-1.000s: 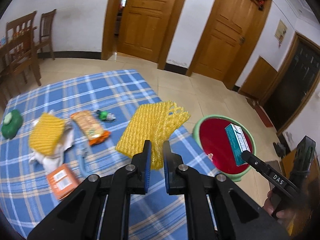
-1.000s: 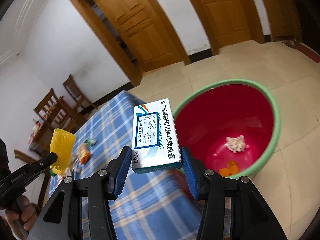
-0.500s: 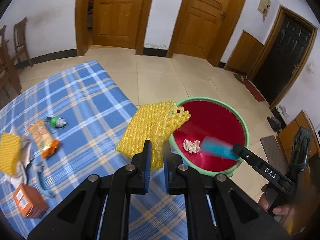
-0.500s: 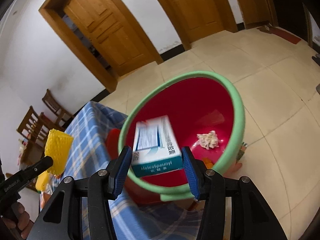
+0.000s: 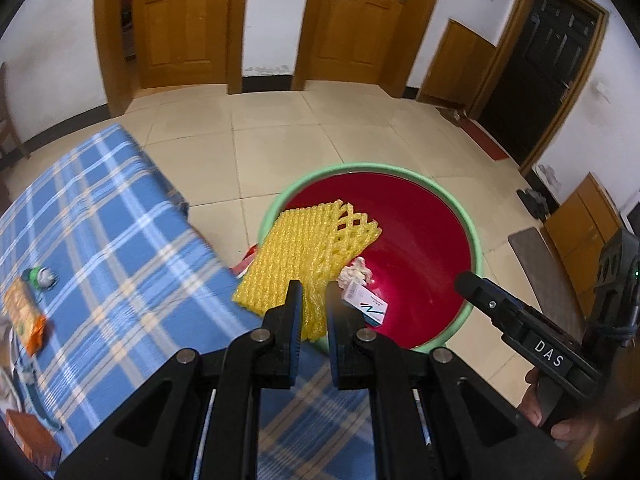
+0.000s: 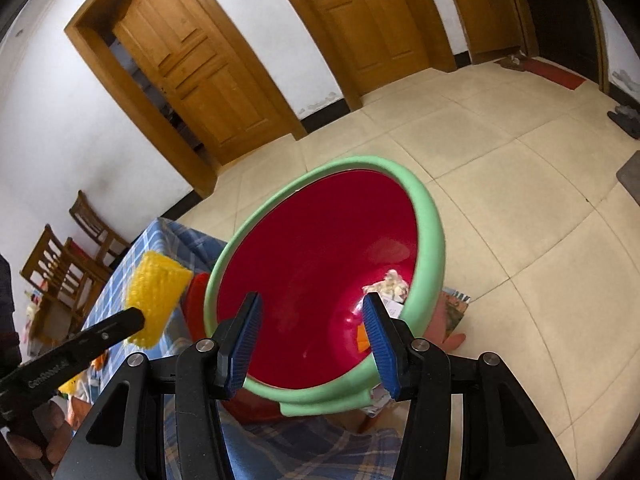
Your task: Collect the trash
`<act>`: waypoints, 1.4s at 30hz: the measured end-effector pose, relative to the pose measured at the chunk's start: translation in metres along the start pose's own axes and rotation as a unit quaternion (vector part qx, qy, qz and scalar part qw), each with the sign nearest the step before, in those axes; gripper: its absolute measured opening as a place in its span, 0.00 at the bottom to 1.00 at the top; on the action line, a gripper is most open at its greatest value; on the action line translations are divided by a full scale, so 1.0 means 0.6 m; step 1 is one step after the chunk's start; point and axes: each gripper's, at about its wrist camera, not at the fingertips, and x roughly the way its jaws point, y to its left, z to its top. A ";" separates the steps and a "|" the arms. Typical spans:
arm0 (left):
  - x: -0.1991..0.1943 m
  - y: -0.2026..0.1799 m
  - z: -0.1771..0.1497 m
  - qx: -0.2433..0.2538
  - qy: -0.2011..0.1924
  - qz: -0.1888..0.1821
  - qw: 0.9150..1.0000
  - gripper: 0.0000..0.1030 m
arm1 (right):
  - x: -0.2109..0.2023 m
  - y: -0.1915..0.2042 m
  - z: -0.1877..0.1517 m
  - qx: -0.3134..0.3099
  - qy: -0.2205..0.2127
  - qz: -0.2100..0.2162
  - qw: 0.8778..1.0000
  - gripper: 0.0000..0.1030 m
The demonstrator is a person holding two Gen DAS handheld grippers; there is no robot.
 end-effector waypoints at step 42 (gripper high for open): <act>-0.141 0.166 -0.088 -0.143 -0.053 0.127 0.980 0.66 | -0.016 0.086 -0.020 -0.053 0.014 0.047 0.997 0.52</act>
